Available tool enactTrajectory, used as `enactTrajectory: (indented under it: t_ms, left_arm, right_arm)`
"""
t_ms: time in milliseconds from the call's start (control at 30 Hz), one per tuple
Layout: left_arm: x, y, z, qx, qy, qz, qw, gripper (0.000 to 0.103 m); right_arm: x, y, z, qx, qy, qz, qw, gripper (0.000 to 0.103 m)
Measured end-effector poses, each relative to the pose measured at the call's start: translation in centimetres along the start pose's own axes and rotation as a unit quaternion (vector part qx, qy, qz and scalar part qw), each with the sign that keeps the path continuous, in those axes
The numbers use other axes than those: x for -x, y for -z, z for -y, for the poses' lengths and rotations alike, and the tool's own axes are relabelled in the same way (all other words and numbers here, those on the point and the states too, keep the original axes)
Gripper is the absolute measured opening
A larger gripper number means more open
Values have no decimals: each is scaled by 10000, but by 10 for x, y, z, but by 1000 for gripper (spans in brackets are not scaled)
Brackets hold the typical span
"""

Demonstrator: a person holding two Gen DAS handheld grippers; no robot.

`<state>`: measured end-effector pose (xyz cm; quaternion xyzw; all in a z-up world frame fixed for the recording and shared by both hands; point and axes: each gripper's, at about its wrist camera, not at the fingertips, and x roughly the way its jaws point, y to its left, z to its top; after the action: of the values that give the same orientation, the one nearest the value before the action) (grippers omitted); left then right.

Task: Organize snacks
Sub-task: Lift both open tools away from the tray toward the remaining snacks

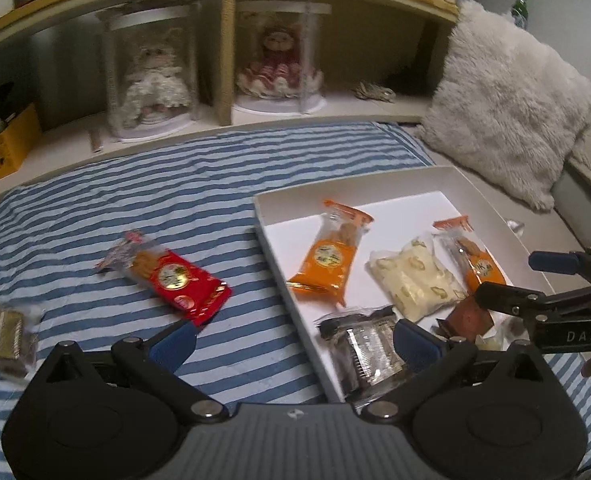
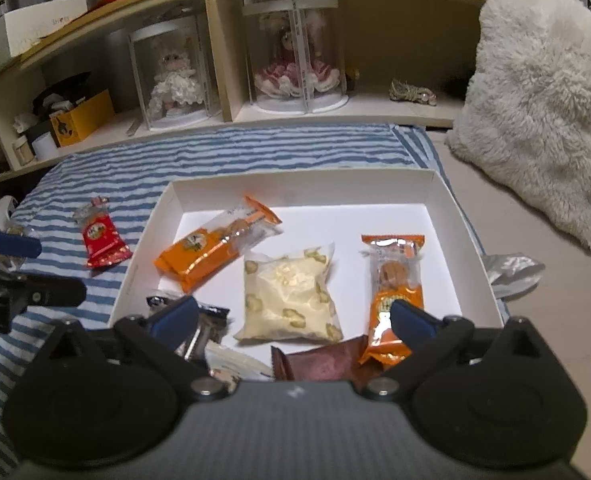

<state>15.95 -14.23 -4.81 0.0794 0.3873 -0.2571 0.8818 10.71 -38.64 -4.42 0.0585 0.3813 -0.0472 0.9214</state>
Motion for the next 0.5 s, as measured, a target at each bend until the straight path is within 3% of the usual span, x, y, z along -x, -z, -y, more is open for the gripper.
enactTrajectory:
  t_ms: [500]
  left_arm:
    - [32,28,-81,612,-579,258,9961,103]
  right_arm:
    - [2,-1,-38,187,-281,315,9989,102]
